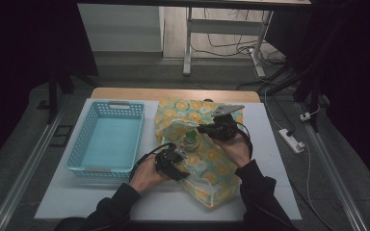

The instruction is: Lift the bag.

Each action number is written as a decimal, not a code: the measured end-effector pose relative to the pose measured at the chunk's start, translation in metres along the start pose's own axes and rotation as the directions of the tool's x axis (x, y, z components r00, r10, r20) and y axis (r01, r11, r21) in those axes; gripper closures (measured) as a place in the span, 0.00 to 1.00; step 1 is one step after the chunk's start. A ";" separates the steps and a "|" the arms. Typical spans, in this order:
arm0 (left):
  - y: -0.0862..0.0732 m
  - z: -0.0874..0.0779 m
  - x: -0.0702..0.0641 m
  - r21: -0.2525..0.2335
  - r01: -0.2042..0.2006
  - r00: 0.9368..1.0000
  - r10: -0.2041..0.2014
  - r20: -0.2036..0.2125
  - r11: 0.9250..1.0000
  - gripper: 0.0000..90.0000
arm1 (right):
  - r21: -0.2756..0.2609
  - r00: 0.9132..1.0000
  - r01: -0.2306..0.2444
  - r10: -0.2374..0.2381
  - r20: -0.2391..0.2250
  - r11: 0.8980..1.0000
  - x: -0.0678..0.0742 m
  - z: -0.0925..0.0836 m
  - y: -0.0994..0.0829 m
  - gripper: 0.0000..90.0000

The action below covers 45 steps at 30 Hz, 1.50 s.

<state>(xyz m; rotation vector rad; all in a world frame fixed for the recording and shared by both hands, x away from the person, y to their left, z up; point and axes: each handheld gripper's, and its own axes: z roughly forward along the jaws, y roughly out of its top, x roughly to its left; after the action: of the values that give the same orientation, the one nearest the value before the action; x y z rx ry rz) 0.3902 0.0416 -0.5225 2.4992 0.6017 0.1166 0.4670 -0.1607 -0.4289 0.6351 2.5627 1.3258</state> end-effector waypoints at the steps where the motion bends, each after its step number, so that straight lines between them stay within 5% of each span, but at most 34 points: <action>1: 0.000 0.000 -0.001 0.002 -0.004 1.000 0.004 -0.002 1.000 0.45 | 0.001 1.000 0.001 -0.001 0.000 1.000 0.000 0.000 0.000 1.00; 8: 0.001 -0.003 0.000 0.013 0.040 0.999 -0.040 0.030 0.999 0.92 | 0.004 1.000 -0.001 0.001 0.001 1.000 0.001 0.001 0.000 1.00; 10: 0.001 -0.003 0.001 0.015 0.083 0.996 -0.084 0.041 0.996 0.98 | 0.006 1.000 -0.001 0.001 -0.002 1.000 0.001 0.001 0.000 1.00; 18: 0.004 -0.008 0.001 0.013 0.138 0.990 -0.138 0.038 0.990 0.99 | 0.010 1.000 -0.001 0.001 -0.003 1.000 0.000 0.002 -0.001 1.00; 28: 0.010 -0.032 -0.002 -0.097 0.115 0.993 -0.111 0.042 0.989 0.99 | 0.011 1.000 0.002 -0.002 -0.007 1.000 0.003 0.001 0.001 1.00; 35: 0.015 -0.041 -0.001 -0.115 0.160 0.987 -0.157 0.040 0.980 0.99 | 0.004 1.000 0.007 -0.007 -0.009 1.000 0.005 -0.002 0.003 1.00; 45: 0.023 -0.057 0.002 -0.150 0.145 0.989 -0.141 0.036 0.978 0.99 | -0.012 1.000 0.009 -0.009 -0.015 1.000 0.006 -0.009 0.008 1.00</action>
<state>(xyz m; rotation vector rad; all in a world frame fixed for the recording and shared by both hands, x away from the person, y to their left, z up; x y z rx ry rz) 0.3895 0.0542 -0.4628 2.2991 0.7315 0.0738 0.4610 -0.1606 -0.4171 0.6122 2.5646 1.3476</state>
